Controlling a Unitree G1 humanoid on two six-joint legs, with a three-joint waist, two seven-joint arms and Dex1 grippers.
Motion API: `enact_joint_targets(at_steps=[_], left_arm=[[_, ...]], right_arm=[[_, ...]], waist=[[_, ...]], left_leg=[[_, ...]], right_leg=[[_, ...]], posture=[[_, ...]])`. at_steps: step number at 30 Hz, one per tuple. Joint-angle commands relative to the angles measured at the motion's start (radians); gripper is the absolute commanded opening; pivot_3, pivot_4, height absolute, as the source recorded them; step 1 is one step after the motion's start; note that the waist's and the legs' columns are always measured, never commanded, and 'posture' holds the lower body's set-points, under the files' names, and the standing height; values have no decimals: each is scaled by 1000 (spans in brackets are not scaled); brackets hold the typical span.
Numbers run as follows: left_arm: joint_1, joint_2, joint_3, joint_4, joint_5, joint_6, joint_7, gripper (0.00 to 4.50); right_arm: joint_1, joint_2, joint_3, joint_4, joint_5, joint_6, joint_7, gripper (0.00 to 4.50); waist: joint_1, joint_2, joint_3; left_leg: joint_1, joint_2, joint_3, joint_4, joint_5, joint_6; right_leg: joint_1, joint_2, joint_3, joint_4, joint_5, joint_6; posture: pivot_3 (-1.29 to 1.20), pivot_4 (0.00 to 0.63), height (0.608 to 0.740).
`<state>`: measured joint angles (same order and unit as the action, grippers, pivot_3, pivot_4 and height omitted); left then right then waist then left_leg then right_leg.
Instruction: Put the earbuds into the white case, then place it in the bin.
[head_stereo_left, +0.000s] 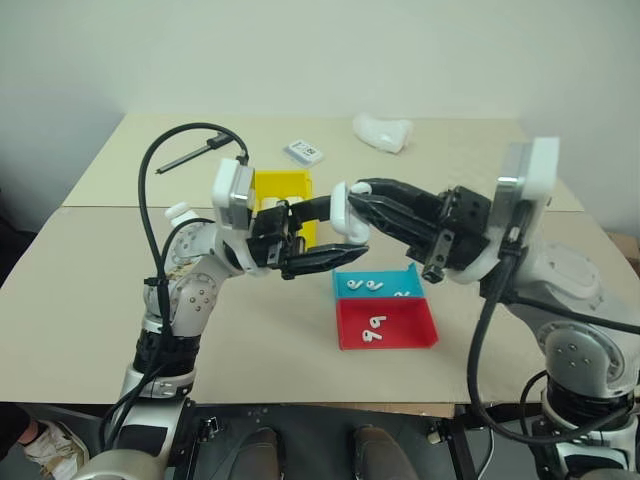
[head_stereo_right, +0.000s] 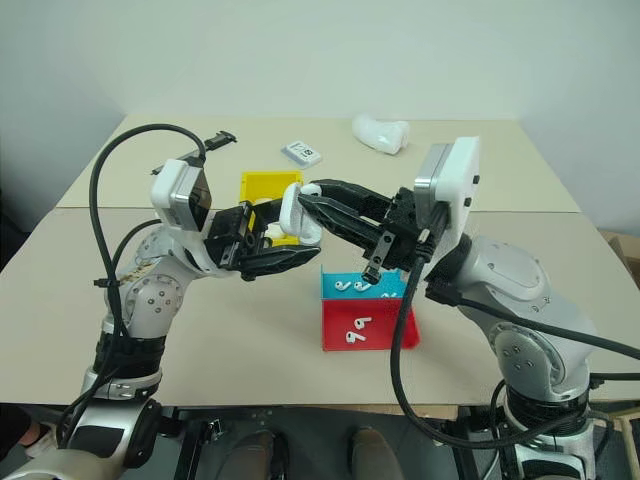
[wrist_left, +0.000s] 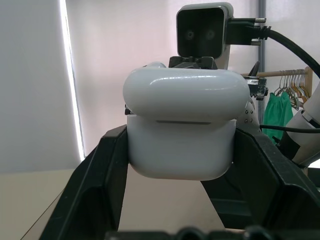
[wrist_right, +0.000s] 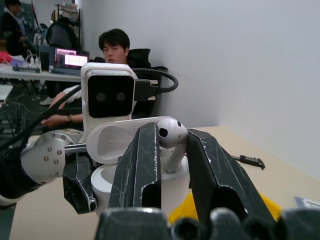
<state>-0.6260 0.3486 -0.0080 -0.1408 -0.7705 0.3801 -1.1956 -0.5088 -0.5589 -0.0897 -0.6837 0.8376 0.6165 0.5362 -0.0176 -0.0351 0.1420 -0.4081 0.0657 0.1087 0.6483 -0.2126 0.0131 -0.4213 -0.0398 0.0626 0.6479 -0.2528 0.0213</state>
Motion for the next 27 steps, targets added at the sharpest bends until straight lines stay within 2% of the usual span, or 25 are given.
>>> enact_joint_targets(at_steps=[1, 3, 5, 8, 15, 27], left_arm=[[-26, -7, 14, -32, -22, -12, -6, 2802], [-28, -7, 15, -30, -21, -13, -8, 2802], [-32, -7, 16, -24, -19, -16, -11, 2802], [-36, -9, 17, -17, -15, -21, -14, 2802], [-36, -15, 22, -18, -8, -25, -12, 2802], [-27, -11, 33, -22, 2, -21, 2, 2802]], right_arm=[[-8, -28, 19, 14, -38, -5, 22, 595], [-9, -44, 23, 21, -48, -11, 46, 595], [-7, -64, 25, 30, -50, -16, 85, 1313], [-1, -91, 24, 36, -47, -33, 142, 2105], [-17, -89, 17, 56, -60, -46, 137, 4423], [-18, -102, -26, 80, -46, -41, 130, 4467]], waist=[[0, 0, 0], [0, 0, 0], [0, 0, 0], [1, 0, 0], [0, 0, 0], [0, 0, 0]], left_leg=[[0, 0, 0, 0, 0, 0], [0, 0, 0, 0, 0, 0], [0, 0, 0, 0, 0, 0], [0, 0, 0, 0, 0, 0], [0, 0, 0, 0, 0, 0], [0, 0, 0, 0, 0, 0]], right_leg=[[0, 0, 0, 0, 0, 0], [0, 0, 0, 0, 0, 0], [0, 0, 0, 0, 0, 0], [0, 0, 0, 0, 0, 0], [0, 0, 0, 0, 0, 0], [0, 0, 0, 0, 0, 0]], posture=[[0, 150, 740], [0, 150, 740], [0, 150, 740], [0, 150, 740], [0, 150, 740], [0, 150, 740]])
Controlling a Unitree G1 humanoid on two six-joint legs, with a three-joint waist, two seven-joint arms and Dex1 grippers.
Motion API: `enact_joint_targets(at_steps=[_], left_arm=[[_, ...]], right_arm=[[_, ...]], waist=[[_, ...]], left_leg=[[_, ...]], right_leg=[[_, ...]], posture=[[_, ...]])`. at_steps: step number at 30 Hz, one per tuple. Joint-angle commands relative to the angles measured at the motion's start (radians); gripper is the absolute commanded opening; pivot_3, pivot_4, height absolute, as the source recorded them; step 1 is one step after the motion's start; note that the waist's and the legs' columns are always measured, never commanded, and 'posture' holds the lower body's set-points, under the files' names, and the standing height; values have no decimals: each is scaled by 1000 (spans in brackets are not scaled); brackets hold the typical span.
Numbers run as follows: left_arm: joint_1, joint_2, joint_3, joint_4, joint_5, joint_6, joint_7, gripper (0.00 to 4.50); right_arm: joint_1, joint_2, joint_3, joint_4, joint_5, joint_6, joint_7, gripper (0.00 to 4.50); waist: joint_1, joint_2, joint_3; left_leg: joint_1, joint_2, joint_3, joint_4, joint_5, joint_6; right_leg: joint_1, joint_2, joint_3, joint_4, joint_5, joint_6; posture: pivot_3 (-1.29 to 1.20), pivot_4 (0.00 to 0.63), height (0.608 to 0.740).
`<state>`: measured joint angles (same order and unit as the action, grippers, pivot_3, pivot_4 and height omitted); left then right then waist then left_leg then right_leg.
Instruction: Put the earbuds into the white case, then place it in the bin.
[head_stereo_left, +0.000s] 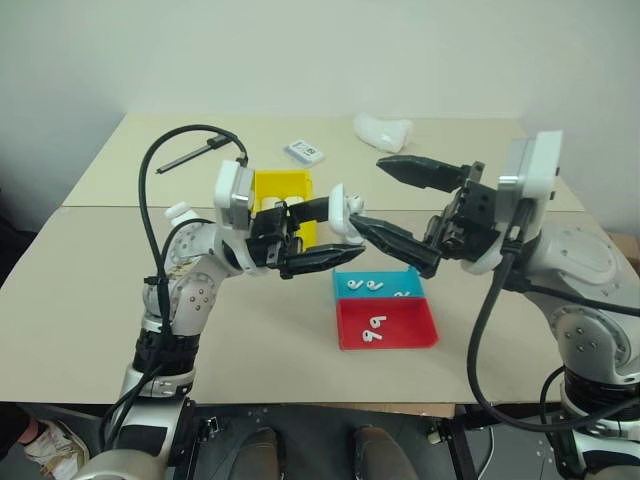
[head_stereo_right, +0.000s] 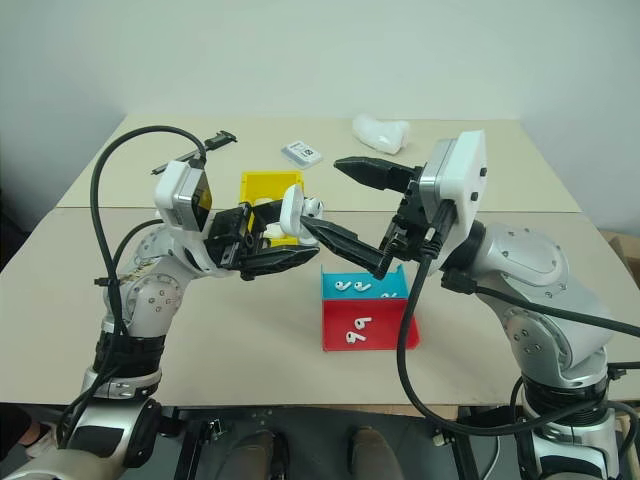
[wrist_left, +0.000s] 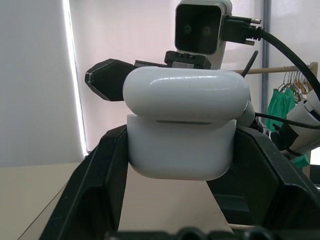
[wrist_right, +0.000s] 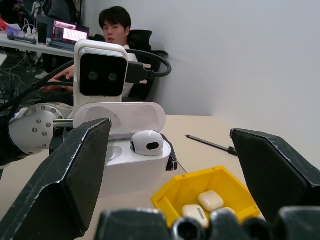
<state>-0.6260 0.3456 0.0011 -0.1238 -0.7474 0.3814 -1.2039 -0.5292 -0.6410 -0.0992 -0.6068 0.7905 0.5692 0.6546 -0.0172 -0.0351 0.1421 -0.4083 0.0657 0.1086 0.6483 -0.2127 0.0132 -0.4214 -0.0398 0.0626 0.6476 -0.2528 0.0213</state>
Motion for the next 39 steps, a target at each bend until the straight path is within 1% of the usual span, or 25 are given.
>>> enact_joint_targets(at_steps=[1, 4, 7, 9, 11, 13, 14, 15, 18, 19, 21, 23, 24, 27, 30, 34, 39], left_arm=[[-27, -1, 30, -35, -19, -23, 13, 2802], [-25, 15, 43, -31, -14, -27, 18, 2802], [-15, 24, 57, -36, -12, -33, 27, 2802], [-3, 22, 63, -48, -10, -37, 41, 2802], [10, 21, 67, -63, -10, -39, 54, 2802], [26, 23, 70, -82, -9, -40, 67, 2802], [37, 28, 74, -95, -10, -40, 72, 2802], [44, 30, 76, -103, -10, -40, 77, 2802], [56, 36, 83, -120, -13, -39, 92, 2802], [59, 40, 89, -126, -16, -39, 97, 2802], [62, 43, 93, -133, -17, -40, 106, 2802], [71, 50, 102, -144, -18, -42, 115, 2802], [77, 54, 107, -151, -16, -43, 121, 2802], [87, 59, 112, -162, -13, -47, 133, 2802], [100, 69, 121, -174, -15, -51, 142, 2802], [112, 75, 123, -189, -17, -54, 155, 2802], [120, 77, 122, -203, -17, -57, 169, 2802]], right_arm=[[2, -32, -40, 17, 6, 4, 21, 4467], [-5, -77, -100, 70, 29, -3, 69, 4467], [-38, -128, -106, 140, 30, 5, 130, 4467], [-63, -183, -48, 196, -37, 2, 195, 4467], [-78, -237, 43, 250, -148, -50, 277, 4467], [-114, -276, 169, 319, -293, -113, 347, 4467], [-148, -283, 252, 370, -390, -170, 389, 4467], [-172, -286, 307, 408, -456, -214, 422, 4467], [-249, -263, 416, 527, -584, -330, 520, 4467], [-284, -251, 458, 583, -634, -387, 562, 4292], [-340, -226, 514, 688, -710, -491, 625, 3863], [-416, -173, 573, 831, -780, -569, 679, 3132], [-454, -146, 600, 907, -814, -616, 706, 2882], [-518, -84, 632, 1062, -871, -708, 749, 2882], [-565, -21, 662, 1177, -925, -761, 783, 2882], [-599, 28, 680, 1283, -979, -832, 807, 2882], [-625, 75, 694, 1366, -1061, -884, 788, 2882]], waist=[[0, 0, 0], [2, 0, 0], [1, 0, 0], [0, 0, 0], [-1, 0, 0], [-4, 0, 0], [-4, 0, 0], [-9, 0, 0], [-8, 1, 1], [-6, 1, 1], [-5, 1, 1], [-7, 1, 1], [-7, 1, 1], [-6, 1, 1], [-2, 2, 1], [0, 2, 2], [0, 2, 2]], left_leg=[[0, 0, 0, 0, 0, 0], [0, 0, 0, 0, 0, 0], [0, 0, 1, 0, 0, 0], [0, 0, 0, 0, 0, 0], [0, 0, 1, 0, 0, 0], [1, 0, 1, 0, 0, 0], [1, 0, 1, 0, 0, 0], [1, 0, 1, 0, 0, 0], [1, 0, 2, 0, 0, 0], [0, 0, 2, 0, 0, 0], [0, 0, 3, 0, 0, 0], [-1, 0, 3, 0, 0, 1], [0, 0, 4, 0, 0, 1], [0, 1, 5, 0, 0, 1], [0, 1, 6, 0, 0, 1], [-1, 0, 7, 0, 0, 1], [0, 1, 7, 0, 0, 0]], right_leg=[[0, 0, 0, 0, 0, 0], [0, 0, 0, 0, 0, 0], [0, 0, 0, 0, 0, 0], [0, 0, 0, 0, 0, 0], [0, 0, 0, 0, 0, 0], [0, 0, 0, 0, 0, 0], [0, 0, 0, 0, 0, 0], [0, 0, 1, 0, 0, 0], [-1, 0, 1, 0, 0, 0], [-2, 0, 1, 0, 0, 0], [-2, 0, 2, 0, 0, 0], [-2, 0, 1, -1, 0, 0], [-2, 0, 2, -1, 0, 0], [-2, 0, 0, 0, 0, 0], [-2, 0, 0, 0, 0, -1], [-2, -1, 1, 0, 0, -1], [-2, -1, 0, 1, 1, -1]], posture=[[0, 150, 740], [0, 150, 740], [0, 150, 740], [0, 150, 740], [0, 150, 740], [0, 150, 740], [0, 150, 740], [0, 150, 740], [0, 150, 740], [0, 150, 740], [0, 150, 740], [0, 150, 740], [0, 150, 740], [0, 150, 740], [0, 150, 740], [0, 150, 740], [0, 150, 740]])
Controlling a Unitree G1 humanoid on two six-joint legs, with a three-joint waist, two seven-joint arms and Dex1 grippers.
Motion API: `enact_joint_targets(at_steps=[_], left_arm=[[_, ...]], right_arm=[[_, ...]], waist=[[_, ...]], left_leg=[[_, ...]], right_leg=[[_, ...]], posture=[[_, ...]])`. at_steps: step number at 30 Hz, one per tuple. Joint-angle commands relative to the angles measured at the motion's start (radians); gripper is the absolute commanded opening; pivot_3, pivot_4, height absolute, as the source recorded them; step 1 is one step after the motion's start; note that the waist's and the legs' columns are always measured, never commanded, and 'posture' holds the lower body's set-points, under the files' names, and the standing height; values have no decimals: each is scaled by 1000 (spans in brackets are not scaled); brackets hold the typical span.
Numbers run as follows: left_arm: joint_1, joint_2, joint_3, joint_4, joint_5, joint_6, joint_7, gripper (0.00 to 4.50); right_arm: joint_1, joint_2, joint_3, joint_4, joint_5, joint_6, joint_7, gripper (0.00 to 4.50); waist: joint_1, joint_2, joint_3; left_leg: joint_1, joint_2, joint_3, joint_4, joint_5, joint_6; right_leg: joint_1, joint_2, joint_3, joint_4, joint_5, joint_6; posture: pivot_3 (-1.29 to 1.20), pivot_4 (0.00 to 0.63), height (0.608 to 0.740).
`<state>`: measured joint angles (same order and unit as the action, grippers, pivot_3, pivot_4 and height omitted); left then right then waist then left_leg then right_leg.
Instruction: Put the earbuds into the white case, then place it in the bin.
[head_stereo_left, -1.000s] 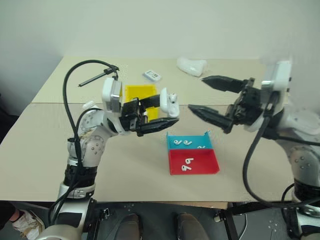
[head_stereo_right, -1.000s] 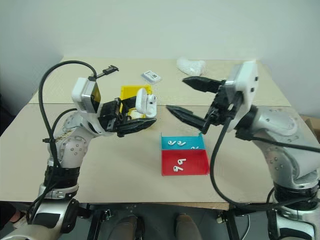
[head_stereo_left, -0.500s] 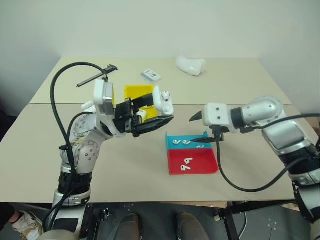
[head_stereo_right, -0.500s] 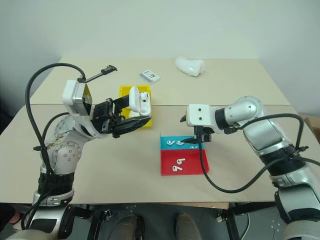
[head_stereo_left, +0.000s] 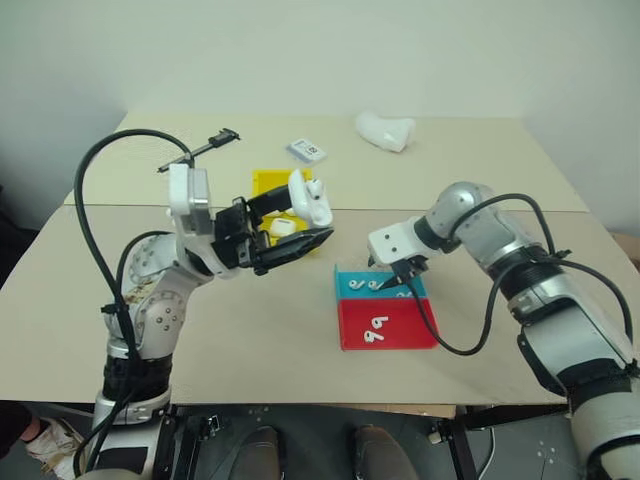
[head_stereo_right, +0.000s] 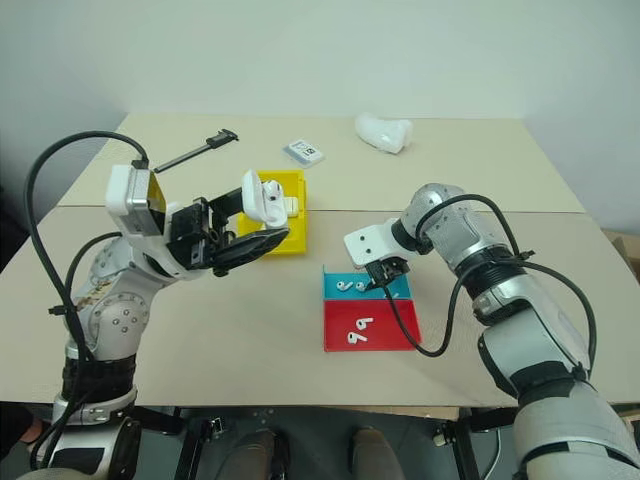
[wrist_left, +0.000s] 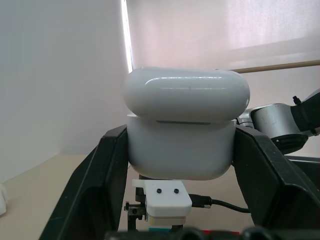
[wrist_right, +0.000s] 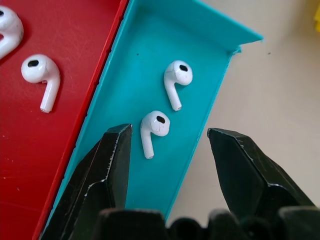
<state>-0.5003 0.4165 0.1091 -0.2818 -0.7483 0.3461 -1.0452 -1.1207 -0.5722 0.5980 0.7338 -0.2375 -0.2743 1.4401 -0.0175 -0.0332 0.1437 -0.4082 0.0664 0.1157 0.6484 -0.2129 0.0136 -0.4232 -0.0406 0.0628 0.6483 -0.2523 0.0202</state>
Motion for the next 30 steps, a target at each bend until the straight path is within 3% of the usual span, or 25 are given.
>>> enact_joint_targets(at_steps=[1, 2, 5, 30], left_arm=[[-5, 6, 14, -47, -17, -21, 13, 2802], [-3, 6, 15, -51, -17, -20, 17, 2802], [3, 8, 15, -60, -18, -19, 24, 2802], [18, 21, 15, -78, -21, -16, 45, 2802]], right_arm=[[-35, 12, -4, 40, -43, -49, -3, 2882], [-37, 19, -6, 54, -52, -54, -11, 2882], [-37, 32, -16, 77, -67, -62, -21, 2058], [-2, 78, -26, 101, -116, -99, -39, 2058]], waist=[[0, 0, 0], [0, 0, 0], [0, 0, 0], [-6, 0, 0]], left_leg=[[0, 0, 0, 0, 0, 0], [0, 0, 0, 0, 0, 0], [0, 0, 0, 0, 0, 0], [2, 0, 0, 0, 0, 0]], right_leg=[[0, 0, 0, 0, 0, 0], [0, 0, 0, 0, 0, 0], [0, 0, 0, 0, 0, 0], [1, 0, 0, 1, 0, -1]], posture=[[0, 150, 740], [0, 150, 740], [0, 150, 740], [0, 150, 740]])
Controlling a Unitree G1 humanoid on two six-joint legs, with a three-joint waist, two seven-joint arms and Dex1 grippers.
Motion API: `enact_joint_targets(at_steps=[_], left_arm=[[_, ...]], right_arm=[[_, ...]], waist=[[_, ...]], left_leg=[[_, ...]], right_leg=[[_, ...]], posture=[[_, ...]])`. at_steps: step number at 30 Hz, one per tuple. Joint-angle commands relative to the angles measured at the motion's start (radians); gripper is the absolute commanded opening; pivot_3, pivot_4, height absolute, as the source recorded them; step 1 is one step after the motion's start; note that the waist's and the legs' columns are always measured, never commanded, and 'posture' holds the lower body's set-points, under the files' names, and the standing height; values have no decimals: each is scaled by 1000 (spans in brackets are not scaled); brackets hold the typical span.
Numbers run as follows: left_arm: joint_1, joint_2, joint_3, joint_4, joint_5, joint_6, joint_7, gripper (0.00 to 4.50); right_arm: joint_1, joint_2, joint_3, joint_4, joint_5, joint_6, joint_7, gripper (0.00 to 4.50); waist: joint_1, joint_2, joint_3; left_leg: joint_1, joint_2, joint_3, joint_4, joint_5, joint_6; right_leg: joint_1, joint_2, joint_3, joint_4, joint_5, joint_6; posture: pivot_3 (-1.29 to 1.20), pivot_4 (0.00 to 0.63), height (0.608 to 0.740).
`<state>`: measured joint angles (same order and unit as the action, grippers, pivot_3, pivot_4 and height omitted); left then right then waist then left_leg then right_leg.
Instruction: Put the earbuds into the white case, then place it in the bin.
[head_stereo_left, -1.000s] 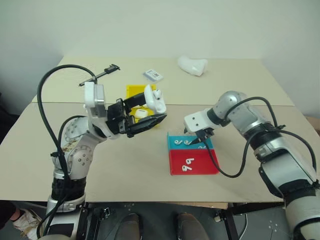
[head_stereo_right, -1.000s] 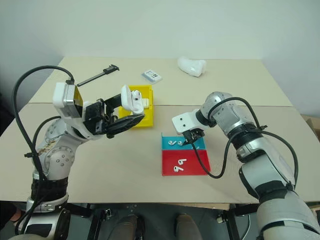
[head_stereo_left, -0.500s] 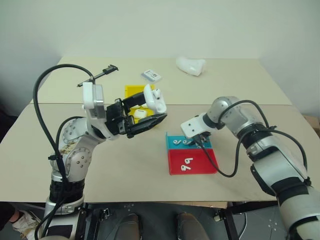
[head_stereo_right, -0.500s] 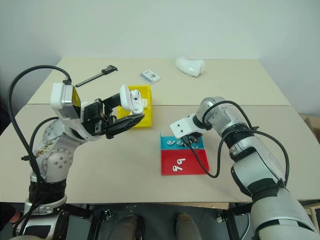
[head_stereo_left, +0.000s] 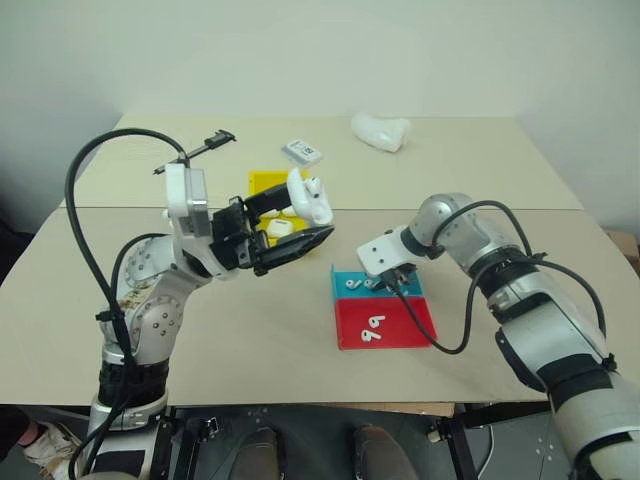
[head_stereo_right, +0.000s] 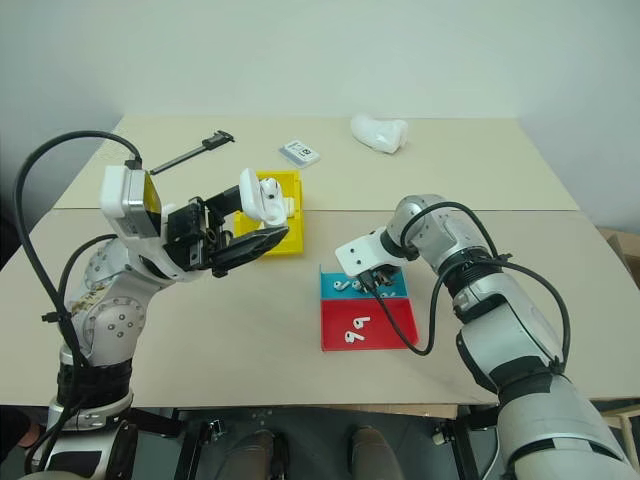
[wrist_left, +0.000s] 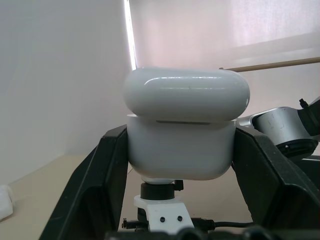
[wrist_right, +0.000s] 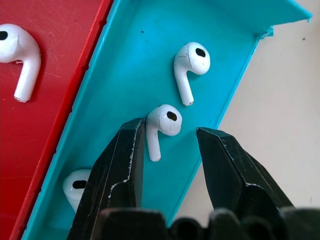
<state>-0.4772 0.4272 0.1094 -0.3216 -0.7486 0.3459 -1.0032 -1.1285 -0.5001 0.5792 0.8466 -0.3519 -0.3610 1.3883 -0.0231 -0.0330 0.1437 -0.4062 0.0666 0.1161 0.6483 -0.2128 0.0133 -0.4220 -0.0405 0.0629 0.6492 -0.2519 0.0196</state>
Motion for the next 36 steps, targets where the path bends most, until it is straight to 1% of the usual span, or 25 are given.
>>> enact_joint_targets(at_steps=[1, 12, 15, 16, 18, 25, 28, 31, 33, 36], left_arm=[[-5, 10, 15, -38, -21, -16, 3, 2802], [7, 8, 11, -45, -16, -21, 9, 2802], [9, 8, 11, -48, -16, -20, 11, 2802], [9, 8, 11, -49, -16, -20, 12, 2802], [11, 10, 11, -50, -16, -19, 12, 2802], [13, 15, 11, -55, -21, -11, 16, 2802], [4, 15, 9, -48, -28, -5, 11, 2802], [-10, 12, 0, -31, -30, -4, -3, 2802], [-21, 7, -7, -18, -30, -7, -14, 2802], [-46, -15, -23, 18, -24, -18, -31, 2802]], right_arm=[[8, 5, -6, -14, -4, -14, 14, 2058], [28, -4, -5, -23, -2, -18, 33, 2058], [34, -1, -8, -28, 1, -13, 40, 1464], [35, -1, -9, -29, 1, -12, 42, 1094], [39, 3, -12, -32, 4, -5, 44, 622], [65, -3, -34, -63, 12, 29, 40, 622], [77, -19, -101, -104, 67, 115, 41, 622], [106, -62, -192, -202, 146, 221, 43, 622], [142, -91, -260, -290, 206, 286, 24, 622], [236, -110, -425, -501, 348, 502, -66, 622]], waist=[[0, 0, 0], [0, 0, 0], [1, 0, 0], [0, 0, 0], [0, 0, 0], [-1, 0, 0], [0, 0, 0], [4, 0, 0], [9, 1, 0], [11, 1, 0]], left_leg=[[0, 0, 0, 0, 0, 0], [0, 0, 0, 0, 0, 0], [0, 0, 0, 0, 0, 0], [1, 0, 0, 0, 0, 0], [1, 0, 0, 0, 0, 0], [1, 0, 0, 0, 0, 0], [1, 0, 0, 0, 0, 0], [0, 0, 0, 0, 0, 0], [-1, 0, 0, 0, 0, 0], [-2, 0, 0, 0, 0, 0]], right_leg=[[0, 0, 0, 0, 0, 0], [0, 0, 0, 0, 0, 0], [0, 0, 0, 0, 0, 0], [1, 0, 0, 0, 0, 0], [1, 0, 0, 0, 0, 0], [1, 0, 0, 0, 0, 0], [1, 0, 0, 0, 0, 0], [1, 0, 0, 0, 0, 0], [-1, 0, 0, 0, 0, 0], [0, -1, -1, -1, 0, 0]], posture=[[0, 150, 740], [0, 150, 740], [0, 150, 740], [0, 150, 740], [0, 150, 740], [0, 150, 740], [0, 150, 740], [0, 150, 740], [0, 150, 740], [0, 150, 740]])
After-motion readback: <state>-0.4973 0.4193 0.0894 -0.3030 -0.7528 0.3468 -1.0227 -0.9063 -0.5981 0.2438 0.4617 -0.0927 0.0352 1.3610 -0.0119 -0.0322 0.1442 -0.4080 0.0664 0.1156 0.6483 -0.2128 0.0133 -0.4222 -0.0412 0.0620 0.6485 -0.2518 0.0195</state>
